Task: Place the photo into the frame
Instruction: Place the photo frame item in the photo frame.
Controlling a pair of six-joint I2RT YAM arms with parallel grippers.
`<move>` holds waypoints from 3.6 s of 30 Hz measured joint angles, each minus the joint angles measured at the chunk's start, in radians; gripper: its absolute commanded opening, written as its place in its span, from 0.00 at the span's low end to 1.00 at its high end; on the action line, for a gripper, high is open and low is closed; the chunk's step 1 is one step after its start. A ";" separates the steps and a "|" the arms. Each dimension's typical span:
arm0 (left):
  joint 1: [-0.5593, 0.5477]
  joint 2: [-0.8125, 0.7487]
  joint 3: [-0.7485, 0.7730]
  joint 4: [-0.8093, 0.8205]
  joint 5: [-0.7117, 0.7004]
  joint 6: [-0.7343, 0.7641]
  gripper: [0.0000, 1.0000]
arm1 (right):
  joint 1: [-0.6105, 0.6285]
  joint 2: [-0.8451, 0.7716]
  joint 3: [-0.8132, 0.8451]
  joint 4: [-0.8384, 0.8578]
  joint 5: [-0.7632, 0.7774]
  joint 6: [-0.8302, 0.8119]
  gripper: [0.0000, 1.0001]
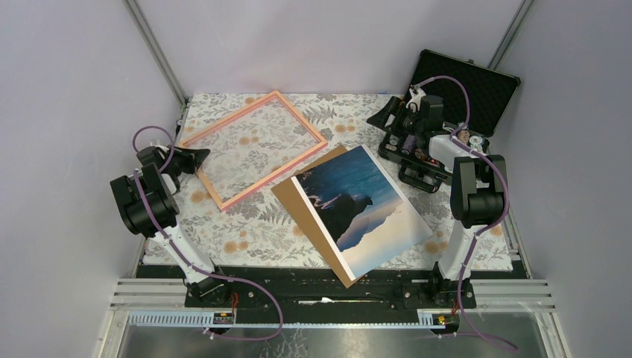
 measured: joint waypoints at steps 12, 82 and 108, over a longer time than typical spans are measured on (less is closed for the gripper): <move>0.005 0.000 0.023 -0.014 0.021 0.008 0.00 | 0.000 0.000 0.000 0.000 0.000 0.000 1.00; -0.048 -0.121 0.162 -0.420 -0.170 0.267 0.99 | 0.000 0.002 0.000 0.000 -0.025 0.000 1.00; -0.286 -0.325 0.657 -1.177 -0.964 0.439 0.99 | 0.000 0.014 0.000 -0.001 -0.043 0.004 1.00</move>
